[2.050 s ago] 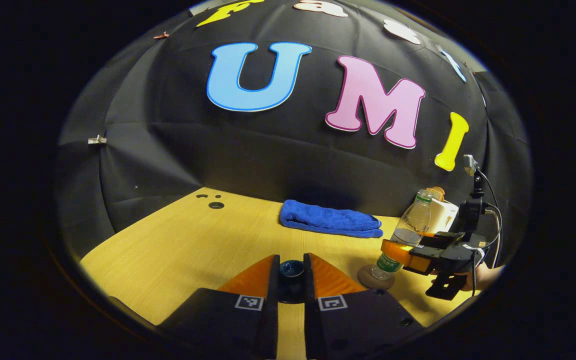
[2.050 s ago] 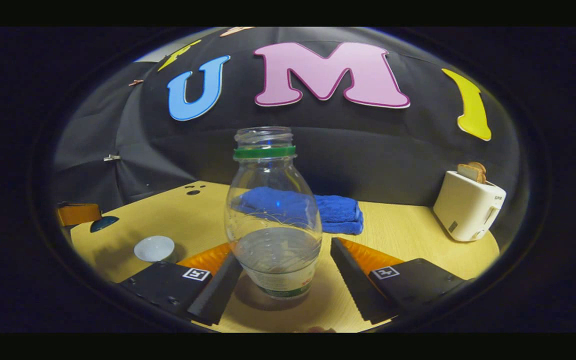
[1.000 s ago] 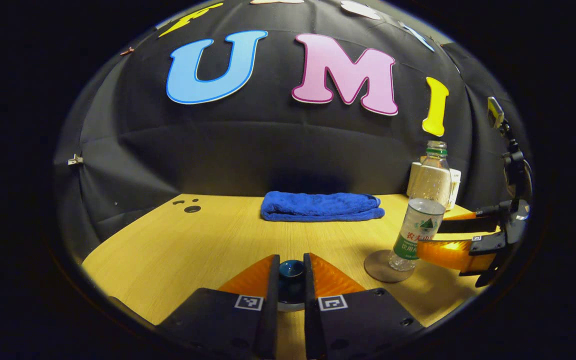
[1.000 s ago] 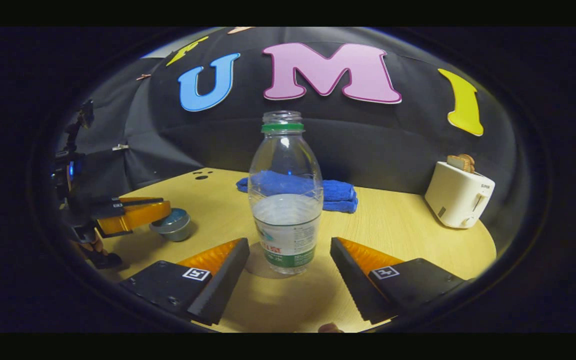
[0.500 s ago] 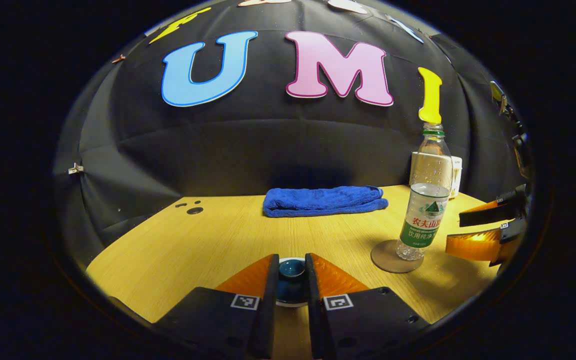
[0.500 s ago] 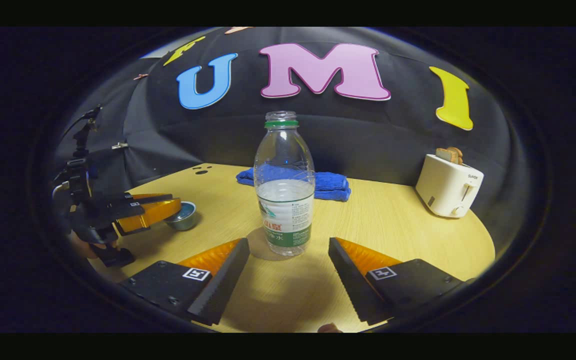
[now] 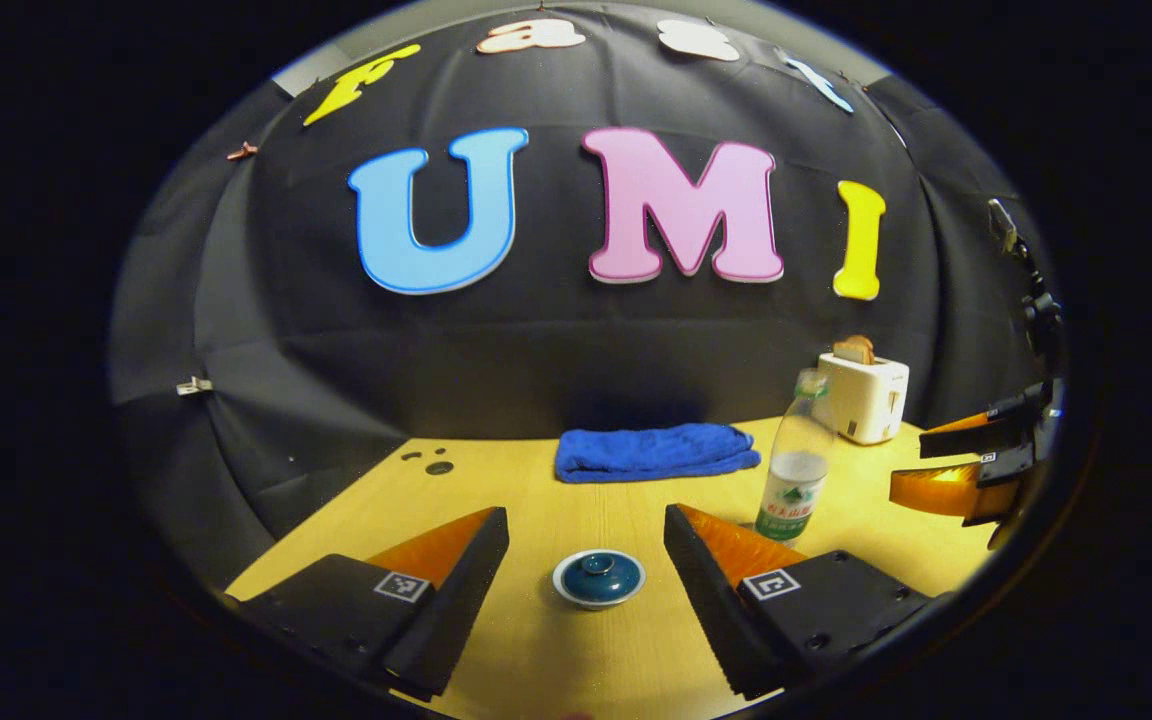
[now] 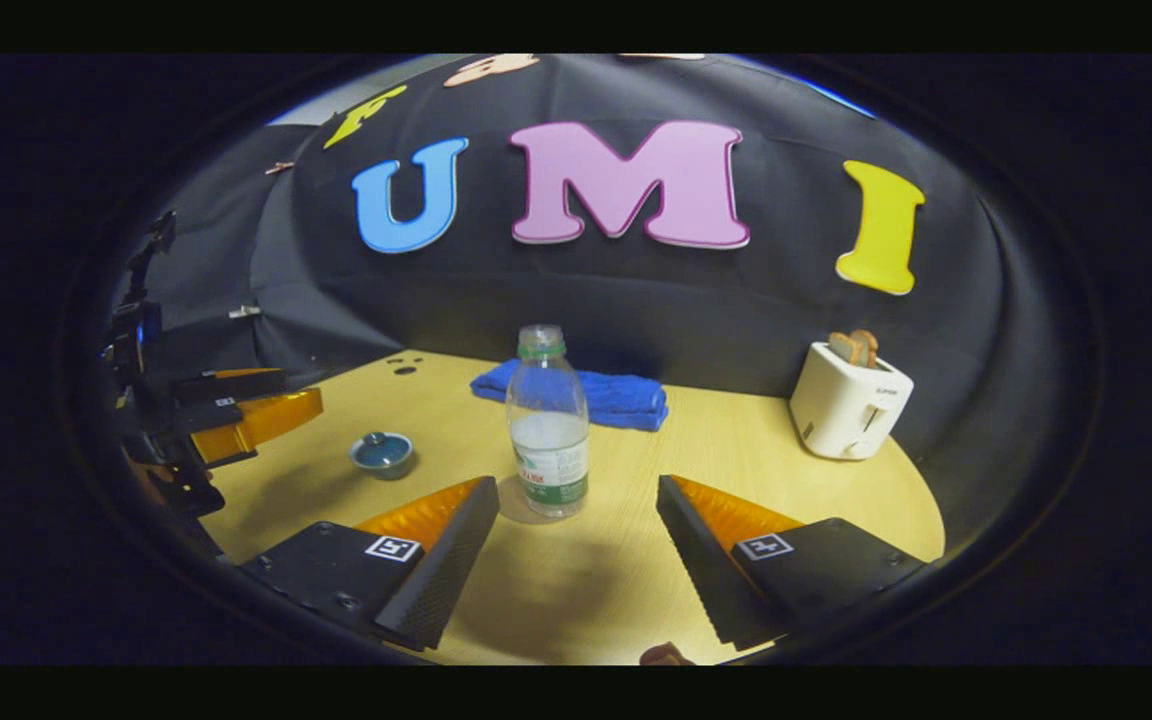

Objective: Open the teacup lid with one hand, grasp the water bottle and pour water into the teacup with the other hand; after pouring, place the water bottle on the coaster and then close the teacup lid.

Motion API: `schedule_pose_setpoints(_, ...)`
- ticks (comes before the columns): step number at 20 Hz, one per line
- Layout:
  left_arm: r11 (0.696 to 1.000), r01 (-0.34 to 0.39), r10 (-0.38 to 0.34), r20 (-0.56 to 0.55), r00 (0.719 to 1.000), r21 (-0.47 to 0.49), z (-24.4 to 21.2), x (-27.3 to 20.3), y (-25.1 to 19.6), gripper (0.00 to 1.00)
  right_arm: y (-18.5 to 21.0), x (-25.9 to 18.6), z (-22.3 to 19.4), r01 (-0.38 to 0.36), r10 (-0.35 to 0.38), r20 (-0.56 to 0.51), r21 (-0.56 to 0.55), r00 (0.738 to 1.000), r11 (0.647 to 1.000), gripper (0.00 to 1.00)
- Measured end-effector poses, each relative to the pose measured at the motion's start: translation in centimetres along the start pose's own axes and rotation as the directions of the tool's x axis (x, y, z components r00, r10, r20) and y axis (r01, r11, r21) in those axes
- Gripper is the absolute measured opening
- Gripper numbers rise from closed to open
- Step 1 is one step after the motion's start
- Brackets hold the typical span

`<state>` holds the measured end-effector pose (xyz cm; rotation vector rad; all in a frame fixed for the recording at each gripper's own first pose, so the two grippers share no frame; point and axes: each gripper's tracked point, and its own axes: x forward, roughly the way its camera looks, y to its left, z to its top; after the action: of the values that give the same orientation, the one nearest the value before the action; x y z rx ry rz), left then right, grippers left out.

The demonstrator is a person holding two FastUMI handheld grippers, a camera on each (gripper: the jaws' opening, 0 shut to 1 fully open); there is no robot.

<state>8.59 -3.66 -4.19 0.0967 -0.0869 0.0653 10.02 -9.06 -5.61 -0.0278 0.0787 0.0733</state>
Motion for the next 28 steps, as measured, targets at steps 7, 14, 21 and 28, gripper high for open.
schedule_pose_setpoints(7, 0.990, -0.067, 0.075, 0.064, 0.995, -0.126, 10.2, -8.2, -2.3, 0.97, -2.1, -7.8, 8.8, 0.005, -0.011, 0.143, 0.043, 0.990, 0.999, 0.98)
schedule_pose_setpoints(14, 0.985, -0.044, 0.064, 0.114, 0.991, -0.168, 13.6, -13.4, -3.4, 0.98, -5.6, -14.2, 10.9, 0.082, -0.099, 0.193, 0.094, 0.976, 0.992, 0.98)
schedule_pose_setpoints(21, 0.989, 0.037, -0.021, 0.114, 0.993, -0.145, 12.0, -16.1, -5.1, 0.94, -7.6, -18.9, 10.1, 0.168, -0.192, 0.187, 0.135, 0.963, 0.976, 0.98)
schedule_pose_setpoints(28, 0.994, 0.112, -0.111, 0.127, 0.986, -0.006, 11.0, -16.6, -5.5, 0.91, -7.8, -20.5, 10.3, 0.222, -0.256, 0.190, 0.185, 0.948, 0.957, 1.00)
